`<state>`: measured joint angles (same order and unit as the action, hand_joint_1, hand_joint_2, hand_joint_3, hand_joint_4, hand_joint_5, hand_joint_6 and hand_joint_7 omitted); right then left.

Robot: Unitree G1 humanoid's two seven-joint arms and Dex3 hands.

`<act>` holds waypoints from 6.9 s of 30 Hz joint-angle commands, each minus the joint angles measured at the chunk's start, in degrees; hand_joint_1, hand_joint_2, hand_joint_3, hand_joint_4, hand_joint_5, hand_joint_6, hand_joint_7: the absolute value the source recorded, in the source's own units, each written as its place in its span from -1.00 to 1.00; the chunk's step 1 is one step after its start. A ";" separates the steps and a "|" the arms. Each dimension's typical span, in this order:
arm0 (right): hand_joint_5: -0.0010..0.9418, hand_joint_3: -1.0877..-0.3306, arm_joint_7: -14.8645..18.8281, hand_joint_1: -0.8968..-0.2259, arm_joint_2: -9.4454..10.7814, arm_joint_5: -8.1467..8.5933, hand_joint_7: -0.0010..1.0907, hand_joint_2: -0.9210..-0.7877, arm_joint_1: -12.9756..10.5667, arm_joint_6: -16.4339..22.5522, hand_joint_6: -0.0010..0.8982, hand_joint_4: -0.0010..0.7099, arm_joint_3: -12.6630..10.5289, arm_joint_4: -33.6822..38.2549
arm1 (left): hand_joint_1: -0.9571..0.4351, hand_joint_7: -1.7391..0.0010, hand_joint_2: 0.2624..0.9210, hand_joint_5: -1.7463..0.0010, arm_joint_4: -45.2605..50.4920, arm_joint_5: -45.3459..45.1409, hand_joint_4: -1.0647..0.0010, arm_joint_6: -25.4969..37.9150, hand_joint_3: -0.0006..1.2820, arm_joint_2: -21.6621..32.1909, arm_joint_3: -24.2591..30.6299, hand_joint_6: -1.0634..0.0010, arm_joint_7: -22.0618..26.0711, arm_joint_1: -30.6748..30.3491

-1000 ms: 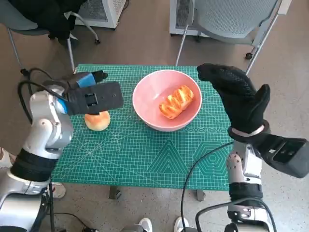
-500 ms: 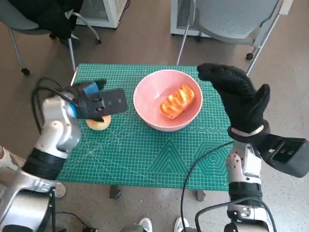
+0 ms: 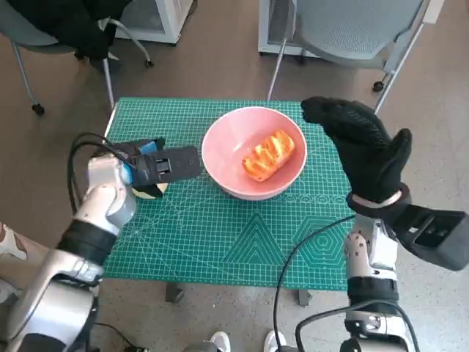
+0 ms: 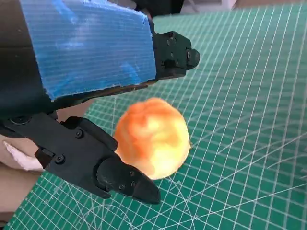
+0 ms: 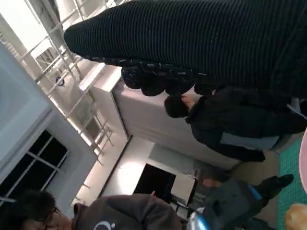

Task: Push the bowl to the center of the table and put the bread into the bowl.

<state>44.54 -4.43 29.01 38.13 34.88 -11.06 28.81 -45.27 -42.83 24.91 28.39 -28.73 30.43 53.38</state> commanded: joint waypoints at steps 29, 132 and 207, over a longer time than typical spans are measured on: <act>-0.99 -0.19 -0.41 -0.43 -1.46 -1.00 -0.56 -1.00 -2.37 -0.35 -0.92 -0.73 -0.29 -0.63 | -0.12 0.99 0.22 1.00 -26.89 0.71 1.00 -8.32 -0.99 -5.98 -2.63 0.87 -6.49 8.07; -1.00 -0.23 0.17 -0.42 -1.32 0.30 -0.61 -1.00 -2.21 -2.75 -0.91 -0.77 0.63 -2.39 | 0.38 -0.37 0.94 -0.13 38.84 1.50 -0.50 -8.94 -0.93 -6.47 8.46 -0.24 -22.93 -5.50; -0.99 -0.22 -5.01 -0.42 -0.26 -2.44 -0.61 -1.00 -4.22 -2.67 -0.93 -0.77 2.55 -8.00 | -0.62 0.93 1.00 0.98 27.46 43.18 0.86 -40.06 -0.54 -14.73 28.76 0.55 -19.78 -17.41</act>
<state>40.83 -5.06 27.73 34.85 33.55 -9.04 22.18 -22.58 -11.54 -12.48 17.52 -4.47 6.40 39.05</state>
